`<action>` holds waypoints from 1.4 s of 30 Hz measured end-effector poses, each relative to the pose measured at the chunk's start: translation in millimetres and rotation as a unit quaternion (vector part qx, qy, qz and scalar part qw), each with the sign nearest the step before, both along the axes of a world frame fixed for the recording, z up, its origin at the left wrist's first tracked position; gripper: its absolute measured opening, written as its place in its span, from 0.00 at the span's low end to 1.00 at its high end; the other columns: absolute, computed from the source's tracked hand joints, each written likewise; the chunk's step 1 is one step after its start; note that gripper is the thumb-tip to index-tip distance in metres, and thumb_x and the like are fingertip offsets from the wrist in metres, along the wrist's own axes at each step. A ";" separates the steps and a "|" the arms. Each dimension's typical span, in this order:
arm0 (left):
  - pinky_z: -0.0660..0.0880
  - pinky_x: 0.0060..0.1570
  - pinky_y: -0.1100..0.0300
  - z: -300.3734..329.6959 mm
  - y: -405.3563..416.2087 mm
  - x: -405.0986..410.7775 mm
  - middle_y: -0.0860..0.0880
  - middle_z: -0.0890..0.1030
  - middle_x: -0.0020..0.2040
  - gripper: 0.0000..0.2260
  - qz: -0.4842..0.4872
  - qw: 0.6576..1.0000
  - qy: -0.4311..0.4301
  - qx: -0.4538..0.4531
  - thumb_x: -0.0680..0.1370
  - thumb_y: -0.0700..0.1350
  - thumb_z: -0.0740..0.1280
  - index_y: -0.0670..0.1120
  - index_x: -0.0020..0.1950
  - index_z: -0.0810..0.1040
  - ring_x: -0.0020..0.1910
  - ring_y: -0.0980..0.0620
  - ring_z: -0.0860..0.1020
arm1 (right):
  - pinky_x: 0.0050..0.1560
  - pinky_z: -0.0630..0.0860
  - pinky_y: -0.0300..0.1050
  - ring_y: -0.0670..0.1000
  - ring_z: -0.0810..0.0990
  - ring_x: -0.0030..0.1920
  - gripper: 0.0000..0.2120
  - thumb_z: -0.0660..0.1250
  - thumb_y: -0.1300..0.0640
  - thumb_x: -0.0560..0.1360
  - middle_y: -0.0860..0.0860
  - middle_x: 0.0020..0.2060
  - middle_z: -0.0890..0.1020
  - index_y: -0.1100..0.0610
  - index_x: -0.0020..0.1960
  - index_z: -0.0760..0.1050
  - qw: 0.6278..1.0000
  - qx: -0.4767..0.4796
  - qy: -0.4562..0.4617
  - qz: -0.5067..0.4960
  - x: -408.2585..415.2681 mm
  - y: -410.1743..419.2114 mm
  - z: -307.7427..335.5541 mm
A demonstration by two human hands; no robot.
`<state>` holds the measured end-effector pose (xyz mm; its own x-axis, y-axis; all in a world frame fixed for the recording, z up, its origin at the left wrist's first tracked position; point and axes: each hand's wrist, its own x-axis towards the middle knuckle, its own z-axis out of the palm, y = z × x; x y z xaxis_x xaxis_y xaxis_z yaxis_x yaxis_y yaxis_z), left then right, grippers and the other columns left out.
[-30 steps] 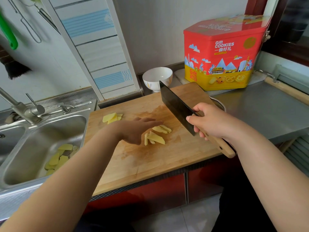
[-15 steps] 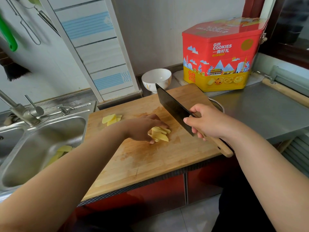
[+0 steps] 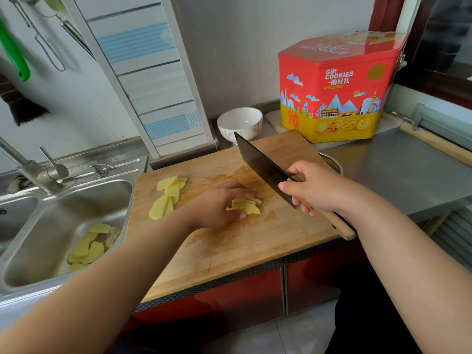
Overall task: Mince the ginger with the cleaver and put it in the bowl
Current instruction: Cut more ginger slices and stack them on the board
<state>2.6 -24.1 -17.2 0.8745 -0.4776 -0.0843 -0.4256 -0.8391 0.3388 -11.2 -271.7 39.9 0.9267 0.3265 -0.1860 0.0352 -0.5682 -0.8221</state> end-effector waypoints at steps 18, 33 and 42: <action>0.68 0.64 0.53 -19.3 -37.2 -46.6 0.48 0.70 0.68 0.26 0.287 0.944 -0.155 0.056 0.78 0.60 0.60 0.52 0.74 0.62 0.69 0.46 0.66 | 0.25 0.73 0.39 0.47 0.75 0.28 0.07 0.63 0.53 0.80 0.53 0.36 0.80 0.57 0.53 0.74 0.999 -0.035 -0.006 0.021 6.0 13.8 6.0; 0.68 0.63 0.62 -19.8 -2.3 -59.4 0.58 0.70 0.61 0.30 0.212 0.966 -0.047 -0.142 0.75 0.55 0.70 0.56 0.75 0.63 0.63 0.57 0.69 | 0.27 0.75 0.40 0.46 0.75 0.24 0.13 0.63 0.54 0.80 0.52 0.30 0.78 0.58 0.40 0.75 0.999 -0.010 0.020 0.049 -20.8 30.9 10.8; 0.66 0.68 0.56 -28.4 -2.0 -43.1 0.53 0.72 0.67 0.26 0.156 0.978 -0.092 -0.104 0.75 0.58 0.67 0.51 0.72 0.69 0.66 0.54 0.68 | 0.28 0.75 0.41 0.46 0.76 0.25 0.08 0.63 0.54 0.81 0.52 0.30 0.79 0.56 0.45 0.71 0.999 0.010 0.030 0.030 -24.9 37.9 3.6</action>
<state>-40.5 -26.1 -45.6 0.9717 -0.1743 0.1594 -0.2292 -0.8590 0.4578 -36.2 -233.7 43.5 0.8929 0.3848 -0.2339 0.0187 -0.5508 -0.8344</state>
